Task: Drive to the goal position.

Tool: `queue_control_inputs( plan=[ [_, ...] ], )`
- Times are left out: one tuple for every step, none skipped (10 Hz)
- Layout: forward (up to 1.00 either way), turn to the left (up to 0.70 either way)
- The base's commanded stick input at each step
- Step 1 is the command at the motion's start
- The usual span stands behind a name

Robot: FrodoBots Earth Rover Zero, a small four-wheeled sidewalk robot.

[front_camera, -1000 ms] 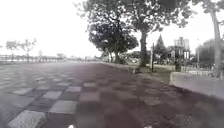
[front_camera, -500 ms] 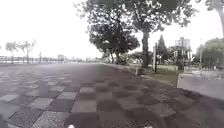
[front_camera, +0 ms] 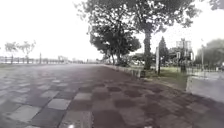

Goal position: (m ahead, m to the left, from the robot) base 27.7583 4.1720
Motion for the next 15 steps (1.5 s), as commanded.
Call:
queue_control_inputs(
  plan=[
    [0.7,0.0],
    [0.7,0.0],
    [0.7,-0.14],
    [0.7,-0.35],
    [0.7,-0.35],
    [0.7,-0.01],
    [0.7,0.0],
    [0.7,0.0],
    [0.7,0.0],
    [0.7,0.0],
    [0.7,0.0],
    [0.7,0.0],
    [0.7,0.0],
    [0.7,0.0],
    [0.7,0.0]
  ],
)
